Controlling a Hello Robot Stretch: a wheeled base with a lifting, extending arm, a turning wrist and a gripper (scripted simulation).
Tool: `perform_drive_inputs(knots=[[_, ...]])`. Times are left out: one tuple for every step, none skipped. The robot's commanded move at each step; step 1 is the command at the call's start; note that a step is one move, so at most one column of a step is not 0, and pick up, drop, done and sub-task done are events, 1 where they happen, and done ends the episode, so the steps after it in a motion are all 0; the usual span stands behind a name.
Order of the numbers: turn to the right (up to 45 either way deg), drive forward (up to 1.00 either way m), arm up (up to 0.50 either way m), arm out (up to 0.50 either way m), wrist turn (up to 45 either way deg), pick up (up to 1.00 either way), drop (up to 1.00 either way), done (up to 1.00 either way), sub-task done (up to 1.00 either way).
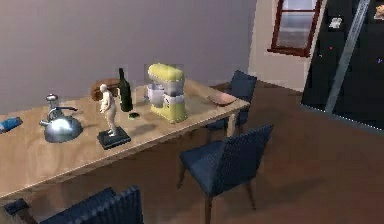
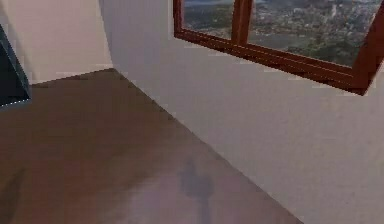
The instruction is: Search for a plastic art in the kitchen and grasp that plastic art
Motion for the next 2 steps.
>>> perform_drive_inputs(knots=[[0.0,0.6,0.0,0.0,0.0,0.0,0.0,0.0,0.0],[-45.0,0.0,0.0,0.0,0.0,0.0,0.0,0.0,0.0]])
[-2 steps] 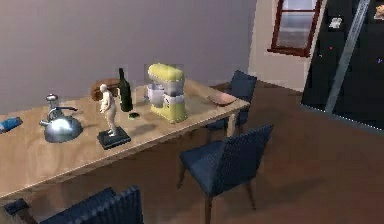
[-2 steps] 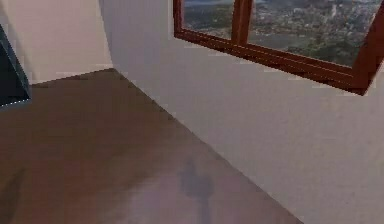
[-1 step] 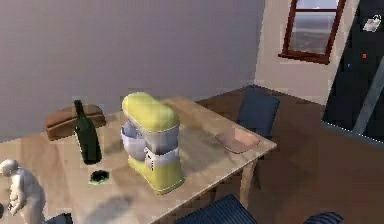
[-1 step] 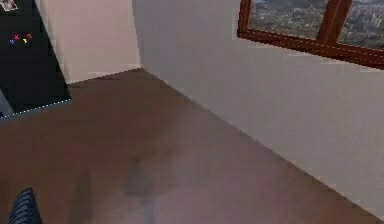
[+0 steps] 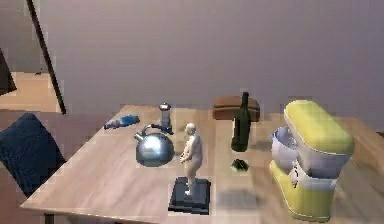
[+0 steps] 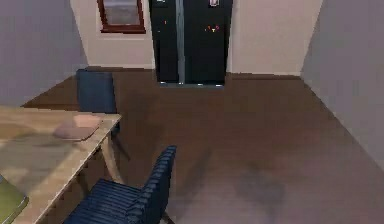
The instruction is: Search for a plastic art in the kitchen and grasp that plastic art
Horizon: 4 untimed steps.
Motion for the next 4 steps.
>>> perform_drive_inputs(knots=[[-45.0,0.0,0.0,0.0,0.0,0.0,0.0,0.0,0.0],[-39.0,0.0,0.0,0.0,0.0,0.0,0.0,0.0,0.0],[0.0,0.0,0.5,0.0,0.0,0.0,0.0,0.0,0.0],[0.0,0.0,0.36,0.0,0.0,0.0,0.0,0.0,0.0]])
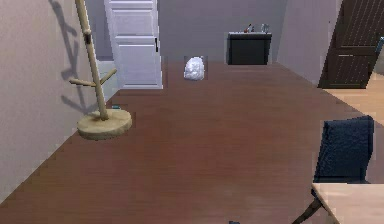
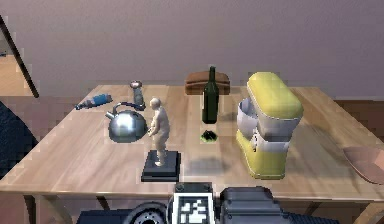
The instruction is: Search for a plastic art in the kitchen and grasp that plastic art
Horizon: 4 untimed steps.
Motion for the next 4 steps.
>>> perform_drive_inputs(knots=[[0.0,0.0,0.0,0.22,0.0,0.0,0.0,0.0,0.0],[0.0,0.0,0.0,0.0,45.0,0.0,0.0,0.0,0.0],[0.0,0.0,0.0,0.0,45.0,0.0,0.0,0.0,0.0],[0.0,0.0,0.0,0.0,45.0,0.0,0.0,0.0,0.0]])
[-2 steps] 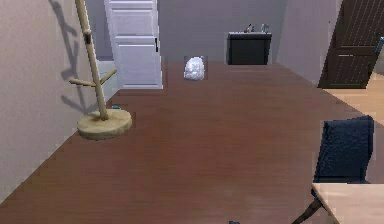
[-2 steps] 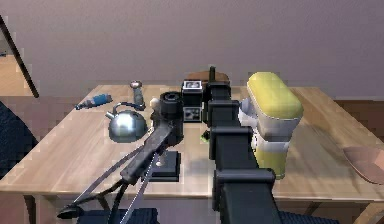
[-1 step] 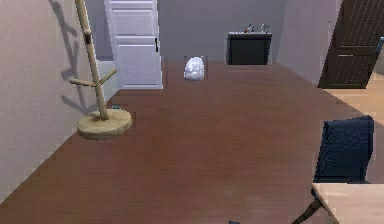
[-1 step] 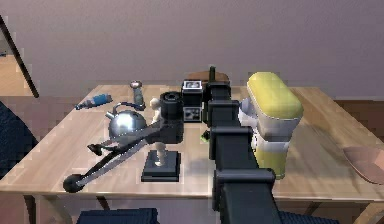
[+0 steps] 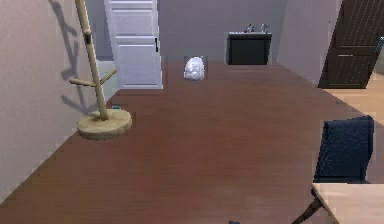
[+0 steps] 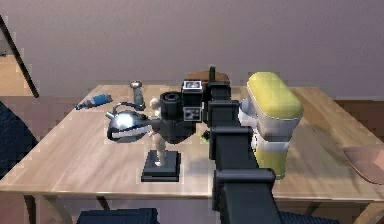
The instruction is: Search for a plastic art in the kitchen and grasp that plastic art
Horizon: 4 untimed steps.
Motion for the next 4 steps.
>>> perform_drive_inputs(knots=[[0.0,0.0,0.0,0.0,39.0,0.0,0.0,0.0,0.0],[0.0,0.0,-0.3,0.0,0.0,0.0,0.0,0.0,0.0],[0.0,0.0,0.0,0.0,0.0,1.0,0.0,0.0,0.0],[0.0,0.0,0.1,0.0,0.0,0.0,0.0,0.0,0.0]])
